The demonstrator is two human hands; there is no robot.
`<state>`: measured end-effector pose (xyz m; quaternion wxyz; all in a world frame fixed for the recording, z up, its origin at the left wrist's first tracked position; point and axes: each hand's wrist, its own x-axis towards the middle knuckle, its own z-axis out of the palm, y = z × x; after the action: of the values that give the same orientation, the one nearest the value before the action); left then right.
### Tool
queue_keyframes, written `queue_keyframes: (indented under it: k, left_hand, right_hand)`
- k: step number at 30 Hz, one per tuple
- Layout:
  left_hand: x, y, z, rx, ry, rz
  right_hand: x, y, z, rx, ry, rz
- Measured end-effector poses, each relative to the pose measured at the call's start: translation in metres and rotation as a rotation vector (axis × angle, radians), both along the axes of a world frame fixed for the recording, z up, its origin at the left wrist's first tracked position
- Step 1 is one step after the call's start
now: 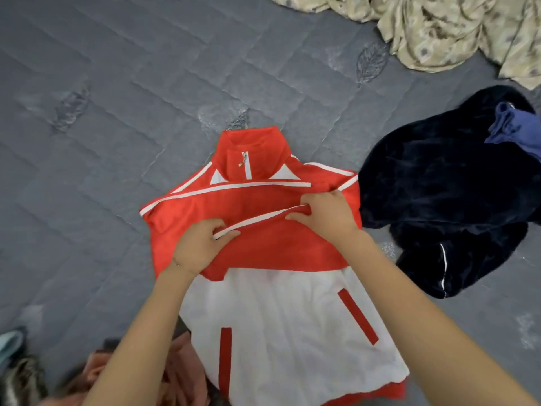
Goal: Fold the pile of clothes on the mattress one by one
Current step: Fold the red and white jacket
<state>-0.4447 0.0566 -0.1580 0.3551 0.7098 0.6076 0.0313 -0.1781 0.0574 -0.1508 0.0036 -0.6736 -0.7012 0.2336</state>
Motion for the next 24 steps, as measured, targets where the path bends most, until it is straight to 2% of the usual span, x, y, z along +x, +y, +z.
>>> queue_keyframes:
  k: [3, 8, 11, 15, 18, 22, 24]
  left_hand:
    - [-0.039, -0.001, -0.012, 0.013, 0.077, 0.077]
    - [-0.073, -0.008, -0.029, -0.001, 0.026, 0.137]
    - [-0.079, -0.010, -0.030, 0.075, 0.130, 0.203]
    - [-0.078, 0.012, -0.019, 0.272, 0.287, 0.254]
    - [-0.083, 0.030, -0.027, 0.458, 0.279, 0.238]
    - [-0.088, 0.024, -0.052, 0.465, 0.336, 0.170]
    - [-0.081, 0.010, -0.061, 0.457, 0.333, 0.023]
  right_hand:
    - [-0.011, 0.003, -0.015, 0.004, -0.072, -0.066]
    - [-0.020, 0.010, -0.031, -0.045, -0.255, -0.117]
    - [-0.023, 0.019, -0.036, -0.054, -0.317, -0.155]
    - [-0.033, 0.029, -0.045, 0.117, -0.314, -0.257]
    - [-0.038, 0.038, -0.053, 0.224, -0.299, -0.302]
    - [-0.046, 0.031, -0.062, 0.267, -0.134, -0.274]
    - [-0.058, 0.016, -0.065, 0.247, -0.101, -0.211]
